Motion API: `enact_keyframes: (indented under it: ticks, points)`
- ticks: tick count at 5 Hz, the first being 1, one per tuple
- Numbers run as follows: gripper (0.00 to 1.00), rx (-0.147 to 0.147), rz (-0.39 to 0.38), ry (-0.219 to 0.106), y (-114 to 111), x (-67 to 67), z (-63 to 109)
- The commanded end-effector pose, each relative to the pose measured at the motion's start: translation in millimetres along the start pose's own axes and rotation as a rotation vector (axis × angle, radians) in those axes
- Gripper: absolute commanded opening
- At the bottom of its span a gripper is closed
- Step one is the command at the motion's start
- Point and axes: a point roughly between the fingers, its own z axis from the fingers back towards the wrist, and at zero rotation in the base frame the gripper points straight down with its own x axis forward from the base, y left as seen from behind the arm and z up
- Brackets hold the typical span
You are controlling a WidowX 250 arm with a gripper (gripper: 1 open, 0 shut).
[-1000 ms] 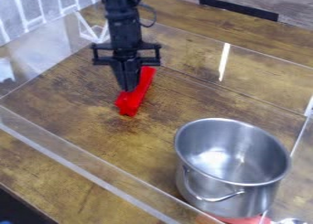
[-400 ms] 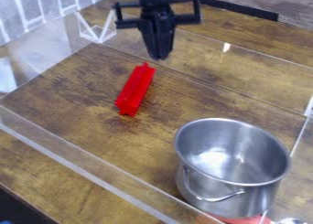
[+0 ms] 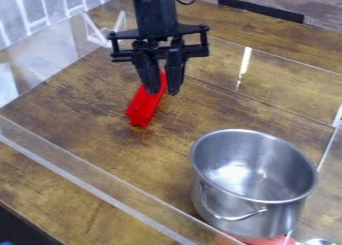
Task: Put the red object in the silver pot
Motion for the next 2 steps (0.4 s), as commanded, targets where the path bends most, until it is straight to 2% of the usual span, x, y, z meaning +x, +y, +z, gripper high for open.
enact_keyframes:
  ticks: [1,2]
  points:
    - [0.00,-0.026,-0.028,-0.065,-20.9,-11.3,27.0]
    - [0.00,-0.031,-0.075,-0.056,-50.5,-28.0,27.9]
